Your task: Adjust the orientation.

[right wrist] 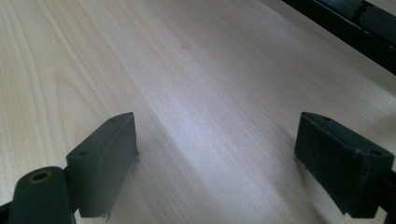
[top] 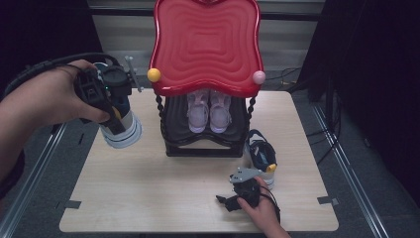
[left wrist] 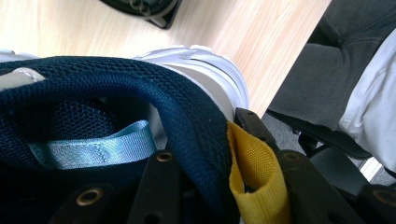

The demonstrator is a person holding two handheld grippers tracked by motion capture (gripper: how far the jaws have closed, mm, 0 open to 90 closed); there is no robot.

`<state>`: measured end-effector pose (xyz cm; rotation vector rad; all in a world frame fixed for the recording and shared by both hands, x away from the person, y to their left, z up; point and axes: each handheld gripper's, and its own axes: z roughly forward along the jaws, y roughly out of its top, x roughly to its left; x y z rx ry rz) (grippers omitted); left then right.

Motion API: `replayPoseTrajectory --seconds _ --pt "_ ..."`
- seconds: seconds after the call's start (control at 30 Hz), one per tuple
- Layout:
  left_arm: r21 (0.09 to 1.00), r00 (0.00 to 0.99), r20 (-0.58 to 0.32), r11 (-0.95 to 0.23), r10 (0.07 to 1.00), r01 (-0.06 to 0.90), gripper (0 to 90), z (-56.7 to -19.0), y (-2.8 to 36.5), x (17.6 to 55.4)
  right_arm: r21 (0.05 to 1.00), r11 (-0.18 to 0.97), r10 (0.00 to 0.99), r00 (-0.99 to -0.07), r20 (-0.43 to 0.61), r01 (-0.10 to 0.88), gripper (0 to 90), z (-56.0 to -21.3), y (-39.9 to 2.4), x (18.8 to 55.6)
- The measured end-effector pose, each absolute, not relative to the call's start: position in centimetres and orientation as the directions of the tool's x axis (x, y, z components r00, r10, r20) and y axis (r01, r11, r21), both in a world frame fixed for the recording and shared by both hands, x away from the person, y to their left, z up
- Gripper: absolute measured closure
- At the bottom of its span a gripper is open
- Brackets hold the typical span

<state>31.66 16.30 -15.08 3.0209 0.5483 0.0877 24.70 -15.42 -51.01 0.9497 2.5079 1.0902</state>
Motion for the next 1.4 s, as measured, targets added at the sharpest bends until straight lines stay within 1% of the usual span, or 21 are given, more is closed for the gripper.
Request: replayPoseTrajectory --seconds 0.17,0.23,0.27,0.3,0.37,0.53,0.67,0.87,1.0,1.07,1.13,1.4 --pt "0.072 0.938 0.064 -0.939 0.34 0.335 72.3 -13.3 15.9 31.5 0.723 0.509 0.652 -0.758 0.032 0.468 12.7 -51.0 -15.4 24.7" --pt "0.067 0.941 0.086 -0.944 0.327 0.322 72.2 -12.5 15.7 31.5 0.723 0.509 0.652 -0.757 0.032 0.468 12.7 -51.0 -15.4 24.7" --pt "0.076 0.94 0.1 -0.945 0.326 0.319 72.2 -11.7 15.5 31.4 0.723 0.509 0.652 -0.758 0.031 0.468 12.7 -51.0 -15.4 24.7" --pt "0.076 0.94 0.1 -0.945 0.326 0.319 72.1 -11.7 15.5 31.4 0.723 0.509 0.652 -0.758 0.031 0.468 12.7 -51.0 -15.4 24.7" --pt "0.083 0.945 0.12 -0.951 0.305 0.296 72.2 -10.6 15.2 31.4 0.723 0.509 0.652 -0.758 0.032 0.468 12.7 -51.0 -15.4 24.7" --pt "0.103 0.946 0.139 -0.954 0.293 0.281 72.1 -9.3 14.6 31.3 0.723 0.509 0.652 -0.758 0.032 0.468 12.7 -51.0 -15.4 24.7" --pt "0.113 0.951 0.159 -0.961 0.267 0.251 72.1 -8.2 13.5 31.4 0.723 0.509 0.652 -0.758 0.031 0.468 12.7 -51.0 -15.4 24.7" --pt "0.118 0.957 0.167 -0.969 0.237 0.219 71.9 -7.5 12.2 31.5 0.723 0.509 0.652 -0.758 0.031 0.468 12.7 -51.0 -15.4 24.7" --pt "0.105 0.965 0.186 -0.98 0.186 0.169 71.7 -7.1 10.8 31.8 0.723 0.509 0.652 -0.758 0.031 0.468 12.7 -51.0 -15.4 24.7" --pt "0.112 0.964 0.19 -0.979 0.187 0.168 71.7 -7.0 10.6 31.8 0.723 0.509 0.652 -0.758 0.031 0.468 12.7 -51.0 -15.4 24.7" --pt "0.108 0.966 0.197 -0.983 0.167 0.148 71.7 -6.7 10.0 32.0 0.723 0.509 0.652 -0.758 0.031 0.468 12.7 -51.0 -15.4 24.7" --pt "0.102 0.962 0.248 -0.991 0.114 0.091 71.6 -6.2 8.1 32.6 0.723 0.509 0.652 -0.757 0.032 0.468 12.7 -51.0 -15.4 24.7"
